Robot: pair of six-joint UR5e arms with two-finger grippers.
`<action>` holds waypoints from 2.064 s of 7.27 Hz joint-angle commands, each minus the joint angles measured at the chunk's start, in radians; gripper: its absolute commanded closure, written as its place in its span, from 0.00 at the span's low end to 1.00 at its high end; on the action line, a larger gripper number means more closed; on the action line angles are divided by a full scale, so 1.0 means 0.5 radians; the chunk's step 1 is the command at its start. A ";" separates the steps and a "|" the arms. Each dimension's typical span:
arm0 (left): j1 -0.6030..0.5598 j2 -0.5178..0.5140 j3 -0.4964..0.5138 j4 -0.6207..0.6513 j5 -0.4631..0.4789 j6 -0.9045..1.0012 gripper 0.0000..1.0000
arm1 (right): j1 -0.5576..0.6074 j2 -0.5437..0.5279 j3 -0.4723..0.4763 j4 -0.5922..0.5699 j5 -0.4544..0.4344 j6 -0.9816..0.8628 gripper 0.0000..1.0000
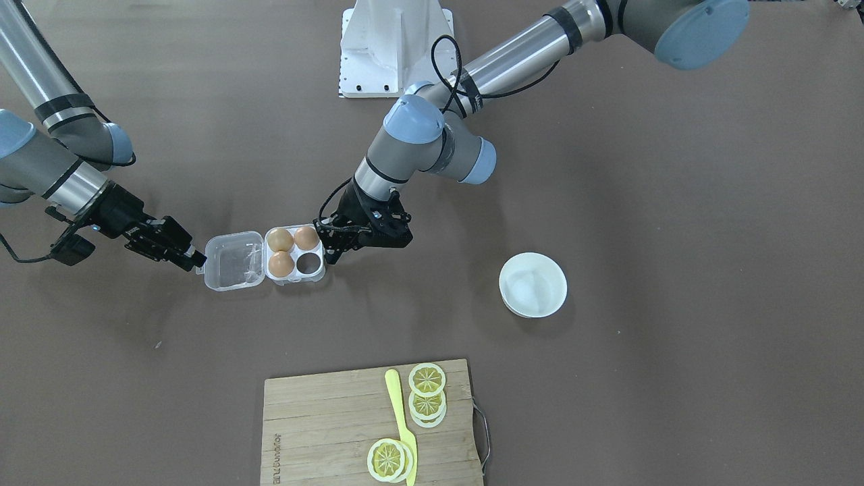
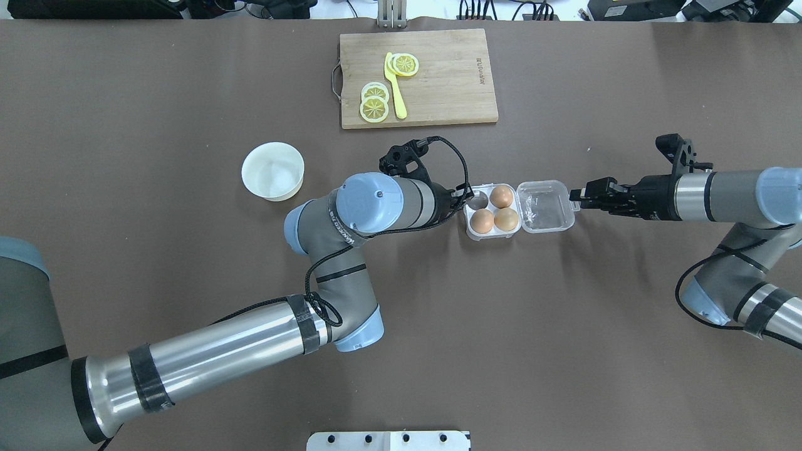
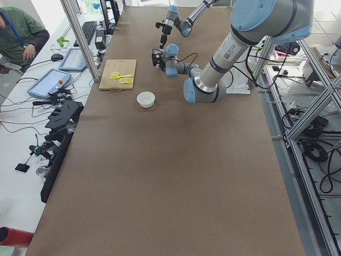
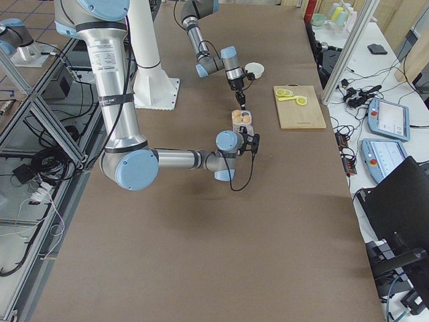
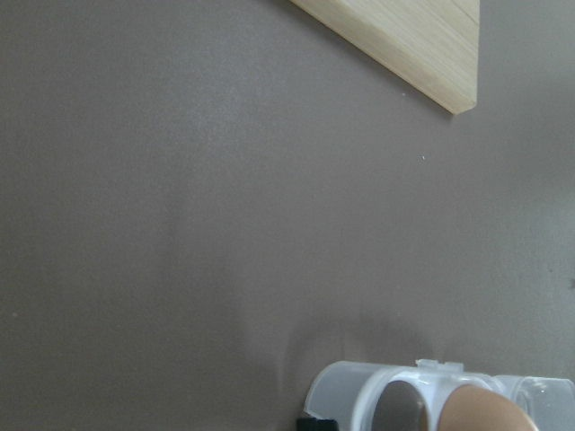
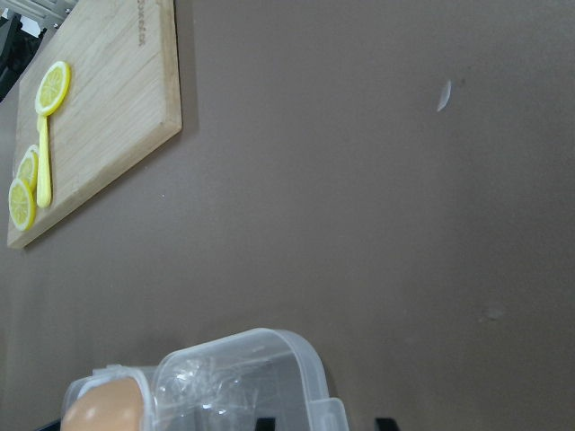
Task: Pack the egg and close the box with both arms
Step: 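Grasp the lid edge with the right gripper while the left gripper steadies the box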
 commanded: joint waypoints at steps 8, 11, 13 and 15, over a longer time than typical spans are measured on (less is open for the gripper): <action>0.000 0.002 -0.002 -0.003 0.000 0.001 1.00 | -0.006 0.002 0.009 0.005 0.015 0.004 0.61; 0.009 0.002 -0.008 -0.003 0.000 0.001 1.00 | -0.006 -0.001 0.003 0.041 0.018 0.007 0.62; 0.009 0.005 -0.008 -0.003 0.000 0.001 1.00 | -0.002 -0.001 0.012 0.044 0.022 0.010 0.63; 0.012 0.005 -0.008 -0.015 0.000 0.001 1.00 | 0.001 -0.004 0.024 0.044 0.028 0.010 0.63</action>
